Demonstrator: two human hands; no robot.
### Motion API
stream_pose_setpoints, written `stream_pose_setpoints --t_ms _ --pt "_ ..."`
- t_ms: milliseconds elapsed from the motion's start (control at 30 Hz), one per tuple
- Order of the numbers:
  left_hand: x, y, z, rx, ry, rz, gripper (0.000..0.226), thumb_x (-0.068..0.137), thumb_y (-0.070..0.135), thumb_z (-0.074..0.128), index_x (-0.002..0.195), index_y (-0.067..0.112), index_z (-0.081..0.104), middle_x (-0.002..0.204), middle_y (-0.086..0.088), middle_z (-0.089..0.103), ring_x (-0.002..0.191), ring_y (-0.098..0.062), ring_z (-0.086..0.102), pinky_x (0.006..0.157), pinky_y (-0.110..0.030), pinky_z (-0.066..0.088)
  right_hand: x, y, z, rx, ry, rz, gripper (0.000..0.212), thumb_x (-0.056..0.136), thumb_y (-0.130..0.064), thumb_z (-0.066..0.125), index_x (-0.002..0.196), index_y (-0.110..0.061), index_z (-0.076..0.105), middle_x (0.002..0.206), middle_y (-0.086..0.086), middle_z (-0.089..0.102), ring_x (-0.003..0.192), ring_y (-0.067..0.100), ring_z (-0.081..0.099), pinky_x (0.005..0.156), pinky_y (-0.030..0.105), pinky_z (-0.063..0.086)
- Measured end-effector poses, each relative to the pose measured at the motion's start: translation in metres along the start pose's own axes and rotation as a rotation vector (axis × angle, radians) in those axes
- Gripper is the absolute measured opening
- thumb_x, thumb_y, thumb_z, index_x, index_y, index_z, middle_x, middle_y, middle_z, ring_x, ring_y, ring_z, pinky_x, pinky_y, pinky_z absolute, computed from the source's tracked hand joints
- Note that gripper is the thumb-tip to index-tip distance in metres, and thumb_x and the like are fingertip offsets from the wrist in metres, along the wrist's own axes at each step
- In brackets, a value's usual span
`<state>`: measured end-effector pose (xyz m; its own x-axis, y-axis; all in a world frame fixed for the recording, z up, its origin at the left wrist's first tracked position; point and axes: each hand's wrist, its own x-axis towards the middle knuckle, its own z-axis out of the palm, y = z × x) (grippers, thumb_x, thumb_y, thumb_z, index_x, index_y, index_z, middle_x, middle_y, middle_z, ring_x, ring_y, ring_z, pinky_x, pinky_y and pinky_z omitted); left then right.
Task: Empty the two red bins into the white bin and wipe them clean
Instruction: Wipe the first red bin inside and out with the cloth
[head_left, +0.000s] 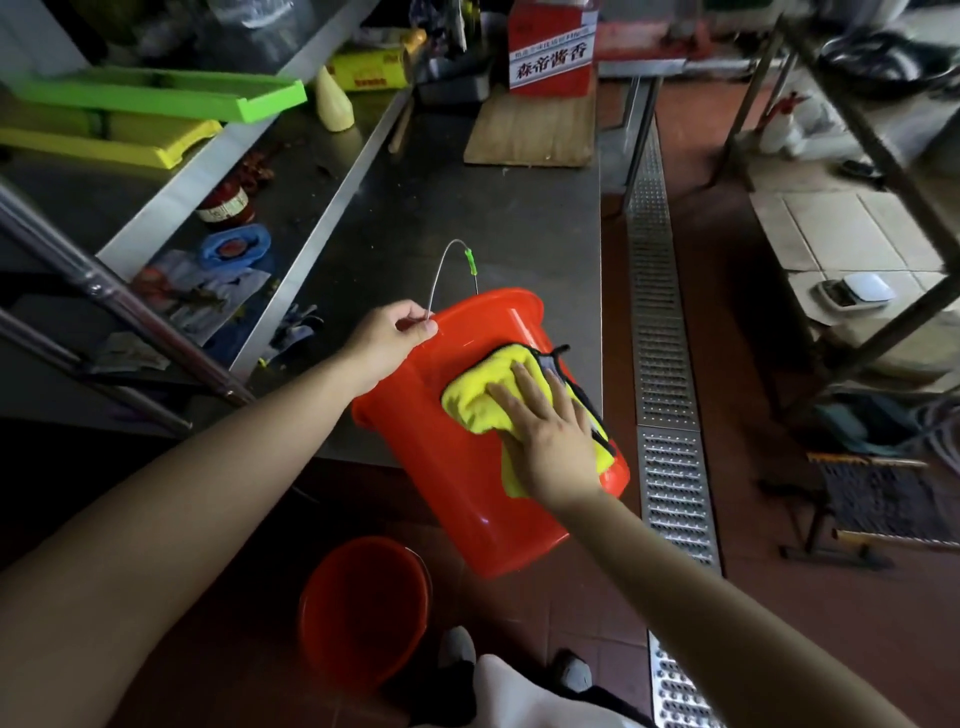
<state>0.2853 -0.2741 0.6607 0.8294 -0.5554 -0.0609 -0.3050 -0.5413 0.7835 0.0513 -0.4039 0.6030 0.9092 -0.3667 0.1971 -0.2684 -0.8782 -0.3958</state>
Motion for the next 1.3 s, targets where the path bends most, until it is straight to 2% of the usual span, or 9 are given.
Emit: stream_pose_setpoints --t_ms 67,200,433,533,600,633,800,1033,1300 --pt "-0.005 -0.006 -0.002 0.021 0.052 0.018 0.009 0.082 0.053 0.065 0.088 0.047 0.066 0.086 0.026 0.068 0.085 0.005 0.061 0.07 -0.025 0.044 0.041 -0.016 0.005 0.031 -0.008 0.06 0.06 0.096 -0.036 0.057 0.15 -0.048 0.033 0.166 -0.009 0.019 0.154 0.029 0.009 0.116 0.056 0.025" --pt "-0.007 -0.016 -0.003 0.06 0.091 -0.019 0.012 0.086 0.05 0.063 0.095 0.042 0.064 0.096 0.018 0.067 0.093 -0.005 0.061 0.068 -0.019 0.041 0.085 -0.028 0.01 0.081 -0.009 0.098 0.056 0.098 -0.034 0.055 0.149 -0.047 0.036 0.165 -0.009 0.022 0.153 0.028 0.01 0.115 0.057 0.024" --pt "-0.017 -0.015 0.005 0.172 0.144 0.028 0.035 0.094 0.038 0.06 0.124 0.021 0.062 0.122 -0.004 0.062 0.113 -0.023 0.057 0.089 -0.03 0.043 -0.01 0.01 -0.005 0.017 0.0 -0.032 0.066 0.088 -0.031 0.062 0.149 -0.043 0.04 0.165 -0.007 0.023 0.151 0.032 0.021 0.105 0.056 0.036" --pt "-0.034 -0.004 0.012 0.577 0.345 0.307 0.06 0.095 0.027 0.058 0.148 0.009 0.036 0.148 -0.014 0.04 0.13 -0.034 0.04 0.105 -0.044 0.037 -0.045 0.019 -0.007 -0.015 0.038 -0.037 0.068 0.083 -0.028 0.068 0.147 -0.038 0.046 0.164 -0.003 0.028 0.148 0.036 0.028 0.101 0.058 0.039" --pt "-0.03 0.013 0.022 0.784 0.311 0.609 0.06 0.095 0.018 0.055 0.149 0.004 0.034 0.154 -0.013 0.034 0.134 -0.034 0.036 0.11 -0.046 0.034 -0.051 0.012 -0.005 -0.04 0.035 -0.011 0.072 0.079 -0.024 0.075 0.145 -0.036 0.049 0.162 0.0 0.031 0.147 0.038 0.03 0.099 0.059 0.041" --pt "-0.024 0.023 0.029 0.799 0.232 0.643 0.055 0.096 0.016 0.053 0.147 0.003 0.038 0.154 -0.013 0.035 0.134 -0.033 0.036 0.111 -0.045 0.034 -0.052 0.007 -0.005 -0.044 0.036 -0.013 0.072 0.078 -0.024 0.076 0.145 -0.035 0.05 0.162 0.001 0.032 0.146 0.039 0.031 0.099 0.058 0.041" --pt "0.003 0.047 0.041 0.664 0.035 0.279 0.056 0.093 -0.005 0.039 0.148 0.008 0.04 0.13 -0.018 0.055 0.121 -0.035 0.048 0.104 -0.038 0.039 -0.066 0.006 -0.005 -0.039 0.018 -0.06 0.067 0.084 -0.029 0.073 0.146 -0.036 0.049 0.163 -0.001 0.028 0.148 0.038 0.027 0.104 0.057 0.04" --pt "0.004 0.029 0.027 0.571 0.071 0.327 0.055 0.093 -0.008 0.04 0.143 0.012 0.049 0.119 -0.01 0.063 0.11 -0.027 0.058 0.096 -0.036 0.048 -0.091 0.018 -0.001 0.005 0.002 -0.043 0.074 0.08 -0.028 0.076 0.146 -0.041 0.047 0.164 -0.006 0.026 0.15 0.034 0.025 0.103 0.055 0.042" --pt "0.009 0.024 0.021 0.571 0.03 0.33 0.049 0.095 -0.001 0.043 0.141 0.011 0.051 0.124 -0.012 0.062 0.115 -0.03 0.058 0.098 -0.034 0.045 0.063 -0.013 0.009 0.153 -0.008 0.128 0.054 0.096 -0.037 0.057 0.148 -0.044 0.042 0.164 -0.01 0.023 0.151 0.03 0.019 0.111 0.056 0.032"
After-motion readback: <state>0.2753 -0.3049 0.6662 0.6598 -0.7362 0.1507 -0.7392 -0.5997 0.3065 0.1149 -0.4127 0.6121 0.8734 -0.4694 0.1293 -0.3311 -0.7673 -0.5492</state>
